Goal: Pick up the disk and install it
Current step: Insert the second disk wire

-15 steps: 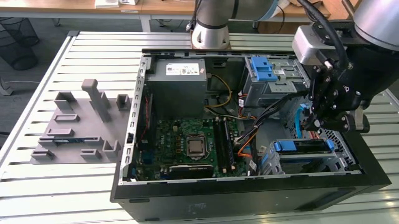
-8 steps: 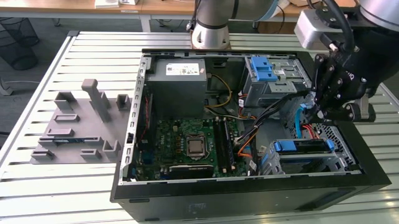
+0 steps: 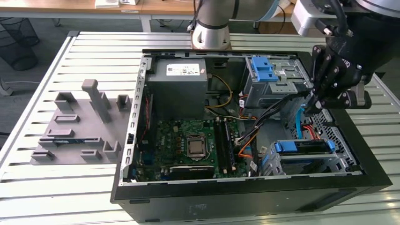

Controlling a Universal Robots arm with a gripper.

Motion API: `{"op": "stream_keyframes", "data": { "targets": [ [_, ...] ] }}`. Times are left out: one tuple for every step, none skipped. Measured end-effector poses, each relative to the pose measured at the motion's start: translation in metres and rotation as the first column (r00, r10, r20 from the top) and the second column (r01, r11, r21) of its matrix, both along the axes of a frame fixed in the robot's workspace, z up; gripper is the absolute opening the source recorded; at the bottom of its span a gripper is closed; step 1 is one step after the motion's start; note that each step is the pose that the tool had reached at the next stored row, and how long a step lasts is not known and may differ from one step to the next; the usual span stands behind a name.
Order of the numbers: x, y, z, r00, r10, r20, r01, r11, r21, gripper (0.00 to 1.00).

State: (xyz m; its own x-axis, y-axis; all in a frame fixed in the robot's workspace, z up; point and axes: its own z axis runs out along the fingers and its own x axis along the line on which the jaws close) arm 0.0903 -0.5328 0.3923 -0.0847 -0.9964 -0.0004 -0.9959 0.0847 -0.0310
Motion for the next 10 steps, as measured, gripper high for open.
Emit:
{"op": "stream_keyframes", "data": {
  "targets": [
    [-0.0001,0.0024,0.0001,1.0,0.0,0.0005,0.0,1.0,-0.004,0.11],
    [-0.0002,0.0043,0.0001,1.0,0.0,0.001,0.0,1.0,-0.0074,0.11],
    [-0.0003,0.0058,0.0001,1.0,0.0,0.0015,0.0,0.9999,-0.0108,0.11],
    [-0.0003,0.0067,0.0001,1.0,0.0,0.0016,0.0,0.9999,-0.0134,0.11],
    [-0.0004,0.0073,0.0001,1.0,0.0,0.0017,0.0,0.9999,-0.0147,0.11],
    [-0.0004,0.0081,0.0001,1.0,0.0,0.0018,0.0,0.9999,-0.0169,0.11],
    [-0.0005,0.0089,0.0001,1.0,0.0,0.0017,0.0,0.9998,-0.0194,0.11],
    [-0.0004,0.0095,0.0001,1.0,0.0,0.0017,0.0,0.9998,-0.0213,0.11],
    [-0.0004,0.0099,0.0006,1.0,0.0,0.0017,0.0,0.9998,-0.0222,0.11],
    [-0.0005,0.0103,0.0011,1.0,0.0,0.0018,0.0,0.9998,-0.0223,0.11]
  ]
}}
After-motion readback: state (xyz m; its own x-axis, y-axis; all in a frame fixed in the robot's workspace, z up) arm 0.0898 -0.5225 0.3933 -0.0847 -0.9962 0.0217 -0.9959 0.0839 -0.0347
